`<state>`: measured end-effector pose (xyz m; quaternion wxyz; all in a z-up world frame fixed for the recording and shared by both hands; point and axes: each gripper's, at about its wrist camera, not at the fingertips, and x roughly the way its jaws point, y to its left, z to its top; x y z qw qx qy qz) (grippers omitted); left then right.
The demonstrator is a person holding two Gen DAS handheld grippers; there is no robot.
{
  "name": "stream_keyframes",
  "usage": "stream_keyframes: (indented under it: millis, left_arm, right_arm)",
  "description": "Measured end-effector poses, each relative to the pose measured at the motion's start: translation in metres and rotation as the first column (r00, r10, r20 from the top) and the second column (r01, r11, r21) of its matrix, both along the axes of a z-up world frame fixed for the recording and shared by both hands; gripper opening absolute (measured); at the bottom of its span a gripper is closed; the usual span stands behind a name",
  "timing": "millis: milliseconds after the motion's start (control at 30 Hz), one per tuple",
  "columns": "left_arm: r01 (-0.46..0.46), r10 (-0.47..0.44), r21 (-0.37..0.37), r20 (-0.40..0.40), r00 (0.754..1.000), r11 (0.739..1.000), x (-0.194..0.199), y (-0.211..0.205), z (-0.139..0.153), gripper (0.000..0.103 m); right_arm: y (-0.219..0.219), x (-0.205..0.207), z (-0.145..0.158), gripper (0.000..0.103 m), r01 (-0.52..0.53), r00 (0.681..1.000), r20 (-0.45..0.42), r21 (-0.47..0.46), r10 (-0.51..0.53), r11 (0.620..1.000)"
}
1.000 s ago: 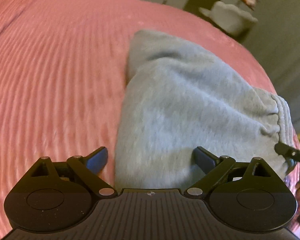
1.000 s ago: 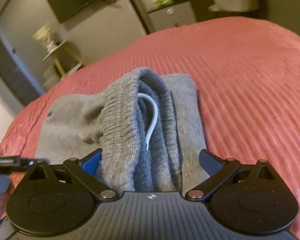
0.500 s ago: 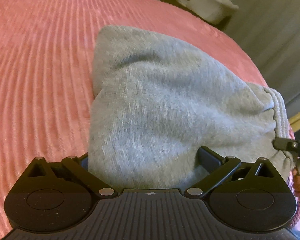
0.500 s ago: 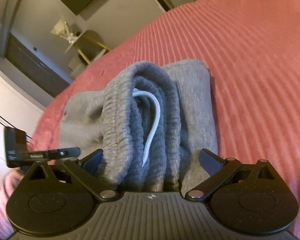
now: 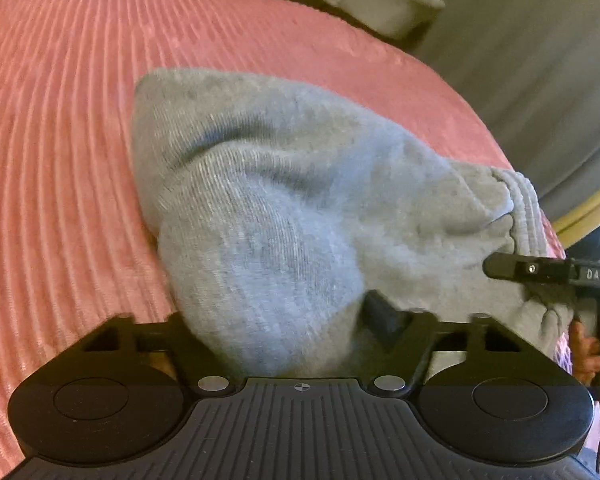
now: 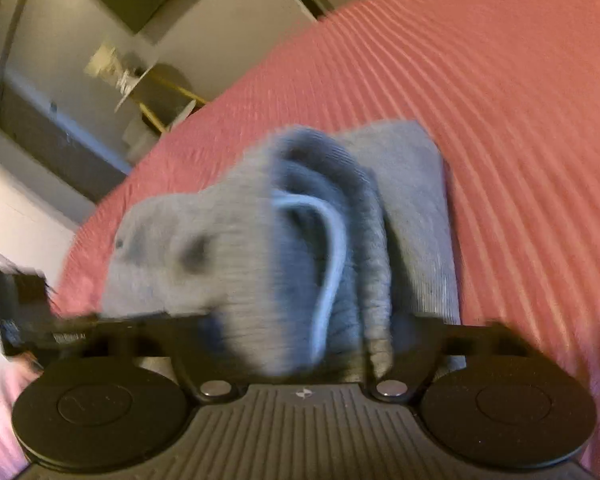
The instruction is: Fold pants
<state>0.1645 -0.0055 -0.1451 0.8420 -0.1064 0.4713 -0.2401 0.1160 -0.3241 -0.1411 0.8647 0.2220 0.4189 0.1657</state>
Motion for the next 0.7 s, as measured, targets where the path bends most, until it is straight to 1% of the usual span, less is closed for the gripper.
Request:
stream_keyframes:
  millis: [33,67,100,133,200,233,267,333,400,467,533,600,633,667,700]
  left_arm:
    - [-0.01,0.01,-0.002,-0.001,1.0,1.0,0.0,0.001,0.004,0.058]
    - [-0.021,0.021,-0.003,-0.001,1.0,1.0,0.0,0.002,0.007,0.05]
    - [-0.033,0.033,-0.011,0.005,0.999,0.999,0.0,0.003,0.013,0.043]
    - [-0.039,0.039,-0.019,0.014,0.999,0.999,0.0,0.005,0.019,0.04]
    - [-0.046,0.047,-0.04,0.029,0.998,0.998,0.0,0.01,0.029,0.036]
    - [-0.049,0.051,-0.054,0.037,0.998,0.997,0.002,0.011,0.034,0.035]
    - [-0.05,0.054,-0.071,0.052,0.997,0.996,0.003,0.013,0.039,0.033]
    - [-0.059,0.066,-0.098,0.075,0.995,0.993,0.007,0.014,0.049,0.032]
    - [-0.06,0.069,-0.1,0.091,0.993,0.993,0.012,0.014,0.057,0.032]
    - [-0.057,0.065,-0.09,0.09,0.994,0.994,0.016,0.014,0.06,0.032]
    - [-0.045,0.053,-0.088,0.088,0.995,0.995,0.016,0.014,0.061,0.032]
    - [-0.008,0.016,-0.083,0.092,0.996,0.997,0.014,0.013,0.058,0.033]
    - [0.007,0.0,-0.078,0.085,0.996,0.997,0.014,0.012,0.053,0.034]
    - [0.016,-0.011,-0.064,0.075,0.997,0.998,0.014,0.012,0.048,0.036]
    - [0.021,-0.019,-0.038,0.071,0.997,0.999,0.014,0.011,0.042,0.038]
  right_arm:
    - [0.005,-0.003,0.007,0.051,-0.003,1.0,0.018,-0.004,0.003,1.0]
    - [0.006,-0.004,0.013,0.041,0.003,1.0,0.027,0.02,-0.004,1.0]
    - [0.006,-0.002,0.02,0.037,0.009,0.999,0.033,0.053,-0.011,0.999]
    - [0.008,-0.002,0.027,0.037,0.013,0.999,0.051,0.076,-0.017,0.997]
    - [0.015,-0.004,0.041,0.036,0.003,0.994,0.112,0.061,-0.009,0.998]
    - [0.022,-0.002,0.05,0.036,-0.02,0.988,0.155,0.055,0.012,0.998]
    - [0.025,0.001,0.058,0.036,-0.023,0.984,0.178,0.06,0.012,0.998]
    - [0.033,0.008,0.074,0.035,-0.034,0.976,0.218,0.068,0.018,0.997]
    - [0.033,0.016,0.085,0.035,-0.04,0.97,0.24,0.061,0.025,0.997]
    - [0.028,0.021,0.09,0.035,0.008,0.98,0.197,0.059,-0.02,0.998]
    - [0.022,0.017,0.086,0.035,0.036,0.985,0.17,0.021,-0.039,0.999]
    - [0.005,0.004,0.071,0.036,0.092,0.99,0.102,0.04,-0.096,0.995]
    - [-0.004,-0.003,0.058,0.037,0.108,0.992,0.054,0.062,-0.111,0.992]
    - [-0.011,-0.009,0.045,0.042,0.122,0.992,0.008,0.063,-0.122,0.991]
    - [-0.014,-0.014,0.032,0.054,0.116,0.993,-0.02,0.026,-0.116,0.993]
